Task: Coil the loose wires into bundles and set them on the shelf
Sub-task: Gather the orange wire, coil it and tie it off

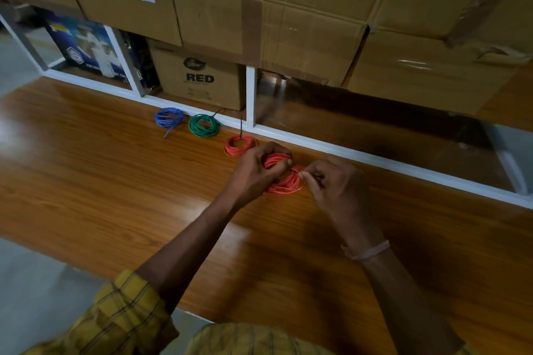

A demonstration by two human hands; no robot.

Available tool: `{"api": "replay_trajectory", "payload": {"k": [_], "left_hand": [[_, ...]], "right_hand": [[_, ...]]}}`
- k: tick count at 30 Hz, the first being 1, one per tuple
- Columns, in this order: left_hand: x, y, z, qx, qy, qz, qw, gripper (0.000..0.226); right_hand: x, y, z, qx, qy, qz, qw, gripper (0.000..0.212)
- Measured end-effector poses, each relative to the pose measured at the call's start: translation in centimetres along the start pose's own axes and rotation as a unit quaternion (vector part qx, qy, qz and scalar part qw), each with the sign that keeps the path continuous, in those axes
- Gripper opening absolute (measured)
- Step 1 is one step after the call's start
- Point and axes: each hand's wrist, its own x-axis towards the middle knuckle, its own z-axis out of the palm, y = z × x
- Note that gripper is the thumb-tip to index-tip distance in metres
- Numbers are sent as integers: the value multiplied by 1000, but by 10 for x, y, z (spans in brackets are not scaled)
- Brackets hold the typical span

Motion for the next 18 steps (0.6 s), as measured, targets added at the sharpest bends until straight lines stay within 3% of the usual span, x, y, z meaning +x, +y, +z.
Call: {"api": "replay_trajectory", "payload": {"k": [5, 9, 11, 14, 16, 18], "left_hand": [[1, 4, 1, -21, 13, -3, 1000, 18], [-1, 8, 3, -36, 29, -14, 999, 11], [-3, 10, 5, -43, 35, -12, 998, 10], [-9, 16, 8, -61, 38, -7, 997, 7], [-12, 21, 10, -66, 37, -8, 997, 9], [-13, 28, 12, -67, 49, -7, 997, 13]], "right_hand": [[11, 3, -14, 66, -2, -20, 998, 13], [11, -4, -19, 225, 18, 82, 971, 21], [11, -6, -17, 336, 29, 158, 928, 29], [13, -9, -16, 521, 45, 265, 810, 41], [13, -11, -17, 591, 36, 294, 751, 36], [13, -13, -16, 628, 17, 287, 723, 24]]}}
